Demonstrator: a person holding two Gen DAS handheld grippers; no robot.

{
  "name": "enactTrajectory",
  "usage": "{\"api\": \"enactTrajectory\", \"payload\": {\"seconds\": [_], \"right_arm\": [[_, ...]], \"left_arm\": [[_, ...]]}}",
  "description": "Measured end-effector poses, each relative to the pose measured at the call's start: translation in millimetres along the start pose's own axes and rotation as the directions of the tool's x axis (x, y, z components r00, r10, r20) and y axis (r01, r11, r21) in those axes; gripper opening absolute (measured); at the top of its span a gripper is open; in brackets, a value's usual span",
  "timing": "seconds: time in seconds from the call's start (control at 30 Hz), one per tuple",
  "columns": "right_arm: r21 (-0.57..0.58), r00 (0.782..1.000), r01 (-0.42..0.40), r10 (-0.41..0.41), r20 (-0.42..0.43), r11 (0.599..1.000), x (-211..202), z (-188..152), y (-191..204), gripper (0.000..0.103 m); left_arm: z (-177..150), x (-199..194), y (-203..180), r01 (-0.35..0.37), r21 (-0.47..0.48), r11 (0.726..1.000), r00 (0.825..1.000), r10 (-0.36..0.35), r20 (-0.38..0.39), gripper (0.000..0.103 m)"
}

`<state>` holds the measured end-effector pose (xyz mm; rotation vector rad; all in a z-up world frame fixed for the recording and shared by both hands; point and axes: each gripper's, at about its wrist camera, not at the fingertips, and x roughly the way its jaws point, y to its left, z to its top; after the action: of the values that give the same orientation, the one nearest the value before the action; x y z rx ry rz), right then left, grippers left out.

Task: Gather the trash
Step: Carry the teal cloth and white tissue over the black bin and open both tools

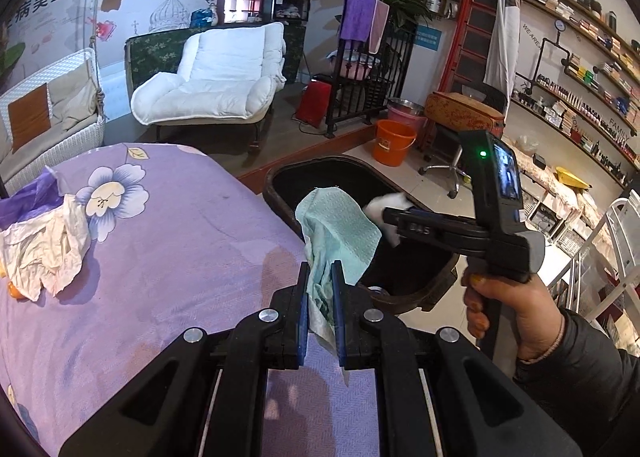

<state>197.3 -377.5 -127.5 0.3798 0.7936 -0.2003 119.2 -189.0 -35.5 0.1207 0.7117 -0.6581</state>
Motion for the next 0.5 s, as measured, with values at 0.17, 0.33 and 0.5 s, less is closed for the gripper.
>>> {"api": "enactTrajectory", "payload": {"seconds": [0.17, 0.33, 0.5], "right_arm": [[0.019, 1.000, -0.003, 0.002, 0.014, 1.000, -6, -5, -3, 0.064], [0.024, 0.998, 0.009, -0.010, 0.062, 1.000, -31, -16, -9, 0.069], [0.062, 0.990, 0.024, -0.033, 0.136, 0.998, -68, -28, -24, 0.076]], "left_arm": [[5, 10, -6, 0.019, 0.011, 1.000, 1.000, -0.019, -0.012, 0.011], [15, 25, -13, 0.040, 0.024, 0.999, 0.999, -0.040, -0.028, 0.011], [26, 45, -20, 0.064, 0.024, 0.998, 0.997, -0.063, -0.054, 0.011]]}}
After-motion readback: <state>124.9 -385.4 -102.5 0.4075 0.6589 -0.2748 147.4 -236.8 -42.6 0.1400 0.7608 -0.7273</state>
